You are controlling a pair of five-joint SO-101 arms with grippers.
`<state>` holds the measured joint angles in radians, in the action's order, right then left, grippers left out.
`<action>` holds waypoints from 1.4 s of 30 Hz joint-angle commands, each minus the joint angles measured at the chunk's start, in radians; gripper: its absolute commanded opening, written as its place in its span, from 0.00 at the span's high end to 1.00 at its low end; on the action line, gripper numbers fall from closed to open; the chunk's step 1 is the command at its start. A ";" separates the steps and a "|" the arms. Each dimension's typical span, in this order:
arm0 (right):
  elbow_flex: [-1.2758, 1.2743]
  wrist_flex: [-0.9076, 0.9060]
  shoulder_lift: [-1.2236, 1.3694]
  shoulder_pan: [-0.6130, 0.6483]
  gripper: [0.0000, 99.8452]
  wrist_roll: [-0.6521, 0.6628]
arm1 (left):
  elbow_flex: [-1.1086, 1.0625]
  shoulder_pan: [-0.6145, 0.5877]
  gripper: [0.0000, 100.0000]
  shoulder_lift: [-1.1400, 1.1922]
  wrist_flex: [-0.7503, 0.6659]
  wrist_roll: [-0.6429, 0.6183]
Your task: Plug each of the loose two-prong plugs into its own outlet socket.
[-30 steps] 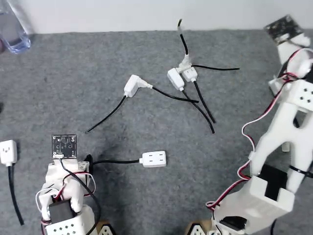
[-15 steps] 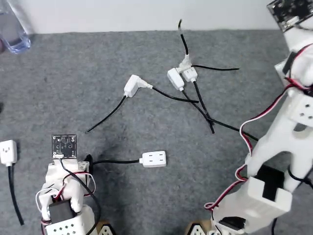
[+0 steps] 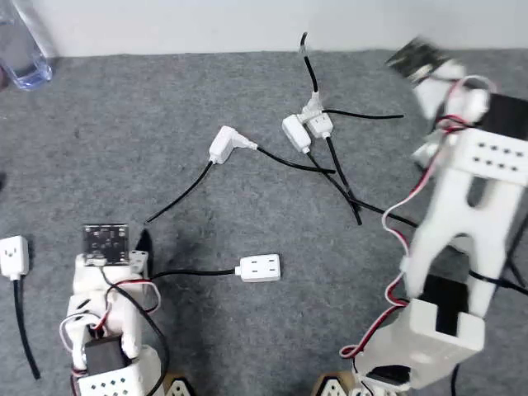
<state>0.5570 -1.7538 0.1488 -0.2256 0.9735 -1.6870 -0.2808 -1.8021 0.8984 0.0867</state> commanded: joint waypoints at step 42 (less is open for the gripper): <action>-1.162 0.550 -0.777 0.541 0.99 -0.269 | 0.004 0.522 0.97 -0.014 -0.525 -1.191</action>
<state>-0.5478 -1.2766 -0.5171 0.3084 0.7265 -1.6870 0.2041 -1.8021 0.3736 -0.9751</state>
